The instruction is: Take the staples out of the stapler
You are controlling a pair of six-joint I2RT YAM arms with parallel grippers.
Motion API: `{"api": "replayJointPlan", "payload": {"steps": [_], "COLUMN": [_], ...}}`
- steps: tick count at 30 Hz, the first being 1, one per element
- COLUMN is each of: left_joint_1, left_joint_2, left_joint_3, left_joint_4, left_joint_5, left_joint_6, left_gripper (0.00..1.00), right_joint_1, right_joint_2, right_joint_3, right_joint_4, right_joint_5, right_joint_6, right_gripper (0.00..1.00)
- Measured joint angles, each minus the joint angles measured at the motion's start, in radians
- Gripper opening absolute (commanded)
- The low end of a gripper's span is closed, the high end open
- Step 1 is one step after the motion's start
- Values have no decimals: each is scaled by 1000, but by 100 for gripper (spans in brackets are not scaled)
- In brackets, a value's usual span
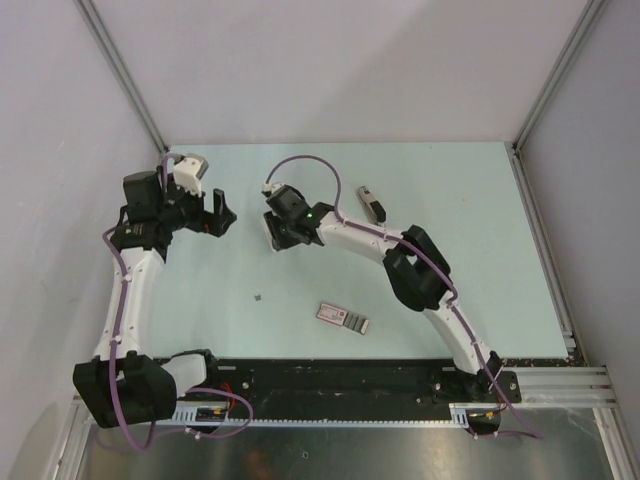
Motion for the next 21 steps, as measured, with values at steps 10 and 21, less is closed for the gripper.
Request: {"api": "replayJointPlan", "payload": {"steps": [10,21], "left_joint_1": [0,-12], "left_joint_2": [0,0], "left_joint_3": [-44,-61], "left_joint_4": [-3,-7], "left_joint_5": [-15,-22], "left_joint_6": [-16,-18], "left_gripper": [99,99], "right_joint_1": [25,11], "right_joint_2": [218,234], "right_joint_3": [383,409], "right_joint_4": [-214,-254], "right_joint_5": [58,-26], "right_joint_6": [-3,32], "right_gripper": [43,77]}}
